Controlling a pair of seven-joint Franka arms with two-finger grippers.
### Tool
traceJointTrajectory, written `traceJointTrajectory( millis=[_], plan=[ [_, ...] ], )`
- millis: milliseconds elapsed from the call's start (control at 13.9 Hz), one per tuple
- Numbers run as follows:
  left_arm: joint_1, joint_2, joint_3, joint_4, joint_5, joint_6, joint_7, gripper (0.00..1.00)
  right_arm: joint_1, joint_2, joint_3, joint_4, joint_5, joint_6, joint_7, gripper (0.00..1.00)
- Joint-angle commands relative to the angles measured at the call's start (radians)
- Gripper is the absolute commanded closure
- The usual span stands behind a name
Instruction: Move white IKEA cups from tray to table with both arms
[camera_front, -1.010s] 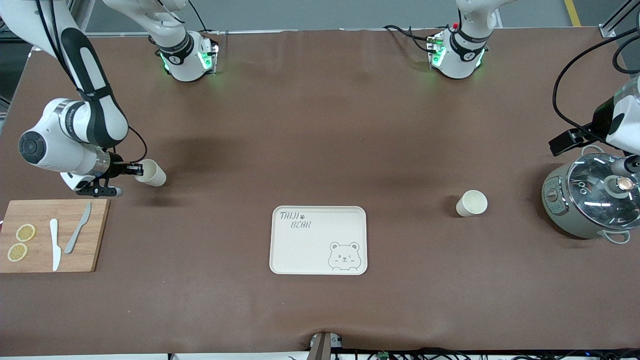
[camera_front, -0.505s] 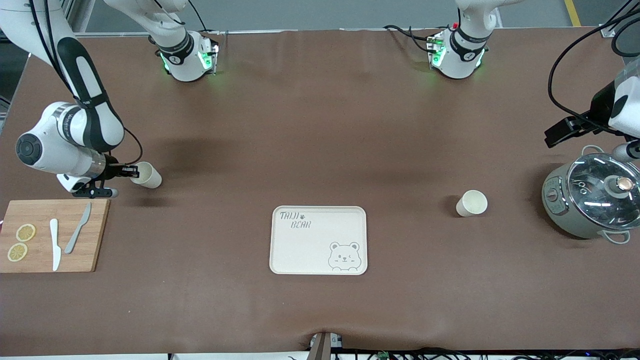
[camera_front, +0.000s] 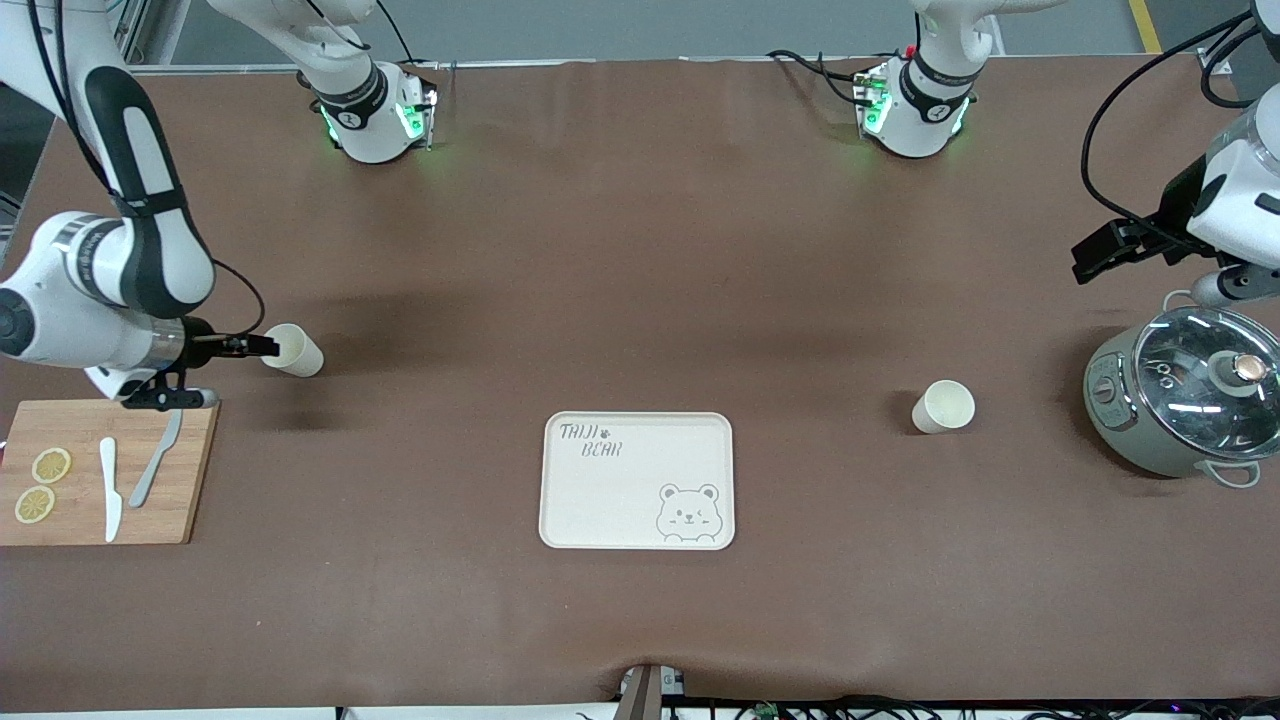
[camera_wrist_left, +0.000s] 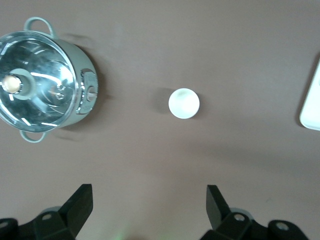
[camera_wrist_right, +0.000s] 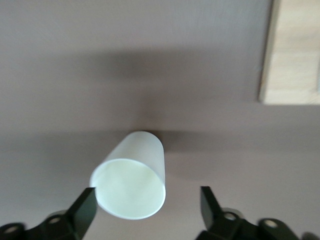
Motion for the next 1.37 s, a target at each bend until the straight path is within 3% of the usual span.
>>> traceJointTrajectory(
  millis=[0, 216, 361, 865, 1298],
  plan=[
    [-0.035, -0.062, 0.045, -0.066, -0.034, 0.021, 0.039, 0.00, -0.006, 0.011, 0.015, 0.200, 0.000, -0.150, -0.008, 0.00],
    [-0.041, -0.085, 0.043, -0.069, -0.035, 0.002, 0.048, 0.00, 0.034, 0.065, 0.017, 0.529, -0.012, -0.380, -0.002, 0.00],
    [-0.047, -0.095, 0.052, -0.062, -0.035, -0.021, 0.054, 0.00, 0.048, 0.059, 0.015, 0.633, -0.011, -0.452, 0.008, 0.00],
    [-0.043, -0.105, 0.057, -0.056, -0.051, -0.044, 0.088, 0.00, 0.042, -0.228, 0.006, 0.557, -0.014, -0.556, 0.032, 0.00],
    [-0.041, -0.101, 0.059, -0.040, -0.051, -0.058, 0.108, 0.00, 0.049, -0.370, 0.012, 0.453, -0.026, -0.580, 0.099, 0.00]
  ],
)
